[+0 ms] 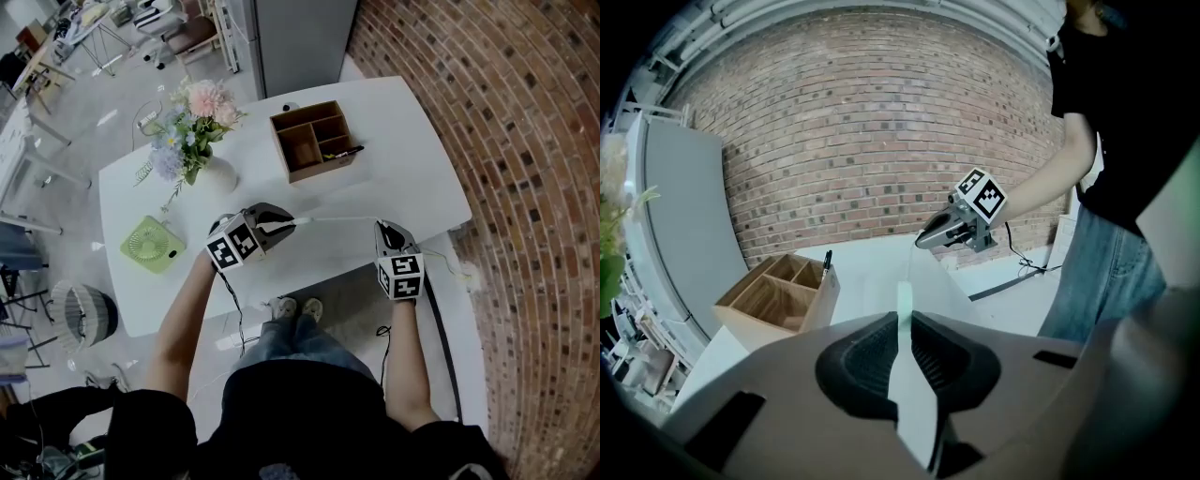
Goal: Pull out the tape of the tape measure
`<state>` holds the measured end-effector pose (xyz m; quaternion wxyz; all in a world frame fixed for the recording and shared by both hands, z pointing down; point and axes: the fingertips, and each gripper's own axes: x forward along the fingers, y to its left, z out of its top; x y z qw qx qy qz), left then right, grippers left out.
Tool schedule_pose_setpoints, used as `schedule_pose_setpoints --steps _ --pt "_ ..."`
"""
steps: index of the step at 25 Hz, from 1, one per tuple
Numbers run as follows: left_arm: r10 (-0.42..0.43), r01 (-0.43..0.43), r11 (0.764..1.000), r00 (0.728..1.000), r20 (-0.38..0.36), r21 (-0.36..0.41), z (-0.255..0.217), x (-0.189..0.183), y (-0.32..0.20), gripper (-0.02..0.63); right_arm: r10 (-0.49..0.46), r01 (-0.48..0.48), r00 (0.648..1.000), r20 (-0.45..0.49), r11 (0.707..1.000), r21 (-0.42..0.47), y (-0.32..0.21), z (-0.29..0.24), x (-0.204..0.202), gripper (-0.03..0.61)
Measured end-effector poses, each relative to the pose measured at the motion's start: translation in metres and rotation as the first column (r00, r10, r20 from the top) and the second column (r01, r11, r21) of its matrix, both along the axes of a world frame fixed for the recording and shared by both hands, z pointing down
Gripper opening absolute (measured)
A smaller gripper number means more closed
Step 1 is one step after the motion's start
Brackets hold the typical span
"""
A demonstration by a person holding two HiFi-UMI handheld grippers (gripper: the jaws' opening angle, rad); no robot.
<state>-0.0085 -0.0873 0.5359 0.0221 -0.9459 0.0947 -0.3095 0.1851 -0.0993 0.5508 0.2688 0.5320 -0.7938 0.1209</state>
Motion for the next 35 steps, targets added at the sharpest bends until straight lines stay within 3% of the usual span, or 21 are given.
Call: schedule_pose_setpoints --steps 17,23,35 --pt "-0.05 0.051 0.999 0.998 0.044 -0.021 0.011 -0.043 -0.006 0.057 0.065 -0.067 0.995 -0.07 0.998 -0.013 -0.006 0.009 0.05 0.005" --pt "-0.051 0.052 0.998 0.997 0.054 -0.022 0.013 -0.046 -0.007 0.057 0.054 -0.055 0.996 -0.075 0.998 -0.013 -0.009 0.011 0.049 0.005" --pt "-0.038 0.045 0.997 0.994 0.103 -0.057 0.045 -0.038 -0.009 0.057 -0.11 0.106 0.989 -0.099 0.993 -0.05 -0.014 0.036 -0.002 0.006"
